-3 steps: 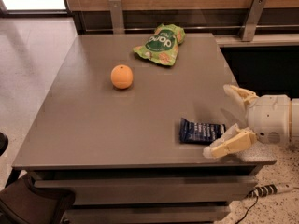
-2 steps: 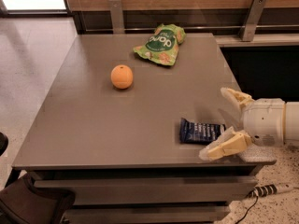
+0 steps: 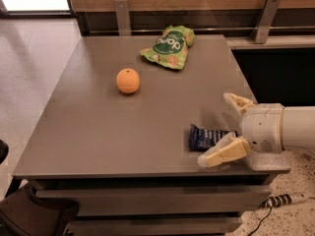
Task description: Move rxbar blueberry near green rice chip bag
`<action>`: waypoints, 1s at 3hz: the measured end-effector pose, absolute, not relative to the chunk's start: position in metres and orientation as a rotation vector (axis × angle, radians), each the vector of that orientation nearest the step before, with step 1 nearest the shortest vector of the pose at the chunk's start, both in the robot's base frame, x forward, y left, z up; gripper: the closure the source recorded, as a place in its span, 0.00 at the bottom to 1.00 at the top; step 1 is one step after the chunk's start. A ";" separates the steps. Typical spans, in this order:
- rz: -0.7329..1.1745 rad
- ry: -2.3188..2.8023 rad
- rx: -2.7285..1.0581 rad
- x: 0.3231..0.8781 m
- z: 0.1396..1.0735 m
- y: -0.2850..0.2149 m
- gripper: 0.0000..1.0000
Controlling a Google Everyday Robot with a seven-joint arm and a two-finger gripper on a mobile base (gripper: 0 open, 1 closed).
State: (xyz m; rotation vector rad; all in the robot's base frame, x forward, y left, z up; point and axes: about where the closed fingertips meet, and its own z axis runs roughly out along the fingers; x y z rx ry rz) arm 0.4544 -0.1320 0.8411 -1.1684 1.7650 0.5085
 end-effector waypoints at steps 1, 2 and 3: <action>0.468 1.809 -1.191 0.455 0.830 -0.127 0.00; 0.439 1.851 -1.189 0.458 0.818 -0.131 0.00; 0.458 1.846 -1.157 0.460 0.806 -0.142 0.15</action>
Offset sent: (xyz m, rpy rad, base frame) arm 0.0068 -0.0083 -0.0404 -0.1156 0.0629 -0.0703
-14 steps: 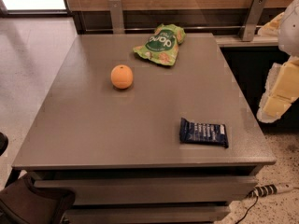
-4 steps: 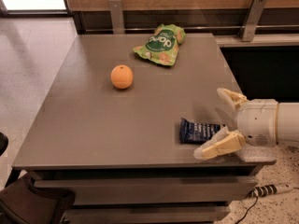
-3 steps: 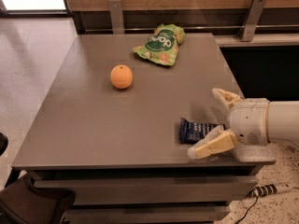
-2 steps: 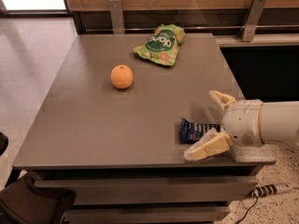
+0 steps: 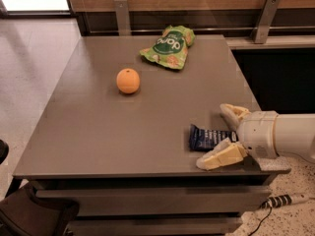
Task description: Move rxbar blueberry near green rice chip bag
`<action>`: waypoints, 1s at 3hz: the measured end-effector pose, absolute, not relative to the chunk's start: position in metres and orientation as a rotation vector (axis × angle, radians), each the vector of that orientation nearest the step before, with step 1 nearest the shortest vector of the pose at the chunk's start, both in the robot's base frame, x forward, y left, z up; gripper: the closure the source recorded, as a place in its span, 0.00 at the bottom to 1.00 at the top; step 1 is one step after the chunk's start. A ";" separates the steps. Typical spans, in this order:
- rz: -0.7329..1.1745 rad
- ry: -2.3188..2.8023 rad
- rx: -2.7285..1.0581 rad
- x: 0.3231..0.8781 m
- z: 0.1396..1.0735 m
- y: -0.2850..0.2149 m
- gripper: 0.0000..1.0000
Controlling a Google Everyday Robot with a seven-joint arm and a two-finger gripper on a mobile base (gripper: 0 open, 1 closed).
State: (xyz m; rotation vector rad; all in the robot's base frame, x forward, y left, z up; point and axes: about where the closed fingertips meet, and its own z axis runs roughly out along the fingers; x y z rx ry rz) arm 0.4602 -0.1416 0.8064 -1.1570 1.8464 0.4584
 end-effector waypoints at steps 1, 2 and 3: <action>0.462 1.843 -1.159 0.460 0.804 -0.142 0.38; 0.462 1.843 -1.159 0.460 0.808 -0.142 0.62; 0.462 1.843 -1.159 0.460 0.809 -0.142 0.91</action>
Offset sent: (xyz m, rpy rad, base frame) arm 0.0001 -0.0005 -0.0024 0.0024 -0.0007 0.0032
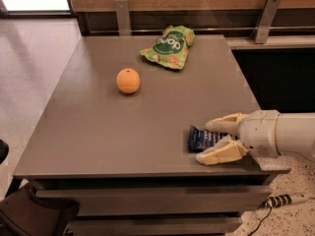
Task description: Move rxbar blueberry near green rice chip bag
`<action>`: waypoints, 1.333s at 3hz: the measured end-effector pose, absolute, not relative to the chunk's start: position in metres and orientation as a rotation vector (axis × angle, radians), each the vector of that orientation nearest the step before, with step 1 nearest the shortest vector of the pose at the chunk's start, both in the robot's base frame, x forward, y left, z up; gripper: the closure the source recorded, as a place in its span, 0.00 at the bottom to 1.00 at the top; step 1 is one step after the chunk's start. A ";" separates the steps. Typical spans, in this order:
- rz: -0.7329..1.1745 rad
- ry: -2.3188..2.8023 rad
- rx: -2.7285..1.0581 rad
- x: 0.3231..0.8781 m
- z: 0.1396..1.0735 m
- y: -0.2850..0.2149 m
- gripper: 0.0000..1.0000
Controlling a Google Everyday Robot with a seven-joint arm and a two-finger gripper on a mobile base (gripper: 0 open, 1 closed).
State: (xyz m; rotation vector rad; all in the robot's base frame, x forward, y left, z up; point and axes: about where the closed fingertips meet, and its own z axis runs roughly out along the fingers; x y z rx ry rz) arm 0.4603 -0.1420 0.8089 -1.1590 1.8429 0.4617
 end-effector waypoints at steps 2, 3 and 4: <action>0.462 1.843 -1.159 0.460 0.812 -0.142 1.00; 0.462 1.843 -1.159 0.460 0.812 -0.142 1.00; 0.461 1.843 -1.159 0.460 0.812 -0.142 1.00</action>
Offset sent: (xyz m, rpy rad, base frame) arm 0.0000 0.0000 0.0019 0.0000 0.0000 0.0000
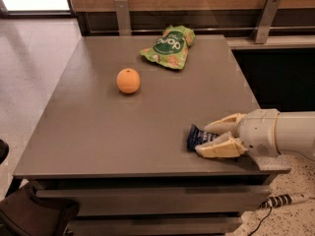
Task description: Move rxbar blueberry near green rice chip bag
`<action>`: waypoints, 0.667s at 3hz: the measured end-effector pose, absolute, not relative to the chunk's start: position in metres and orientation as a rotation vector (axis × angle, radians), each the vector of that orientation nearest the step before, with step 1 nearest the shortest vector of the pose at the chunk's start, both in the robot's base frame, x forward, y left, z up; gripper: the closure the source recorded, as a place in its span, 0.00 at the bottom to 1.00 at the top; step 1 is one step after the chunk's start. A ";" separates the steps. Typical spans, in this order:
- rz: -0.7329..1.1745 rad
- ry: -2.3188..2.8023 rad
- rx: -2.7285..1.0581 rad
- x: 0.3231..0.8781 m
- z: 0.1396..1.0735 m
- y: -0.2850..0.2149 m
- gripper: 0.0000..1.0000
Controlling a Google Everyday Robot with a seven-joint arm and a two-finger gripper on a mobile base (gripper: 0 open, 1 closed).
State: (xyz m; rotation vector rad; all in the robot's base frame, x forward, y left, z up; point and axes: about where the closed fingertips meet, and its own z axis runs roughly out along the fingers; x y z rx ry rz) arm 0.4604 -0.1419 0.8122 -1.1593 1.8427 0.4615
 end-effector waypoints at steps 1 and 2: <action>0.461 1.843 -1.160 0.460 0.812 -0.142 1.00; 0.461 1.843 -1.160 0.460 0.812 -0.142 1.00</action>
Offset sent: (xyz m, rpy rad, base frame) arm 0.2172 -0.0704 0.2081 -0.1044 -0.1555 -0.0922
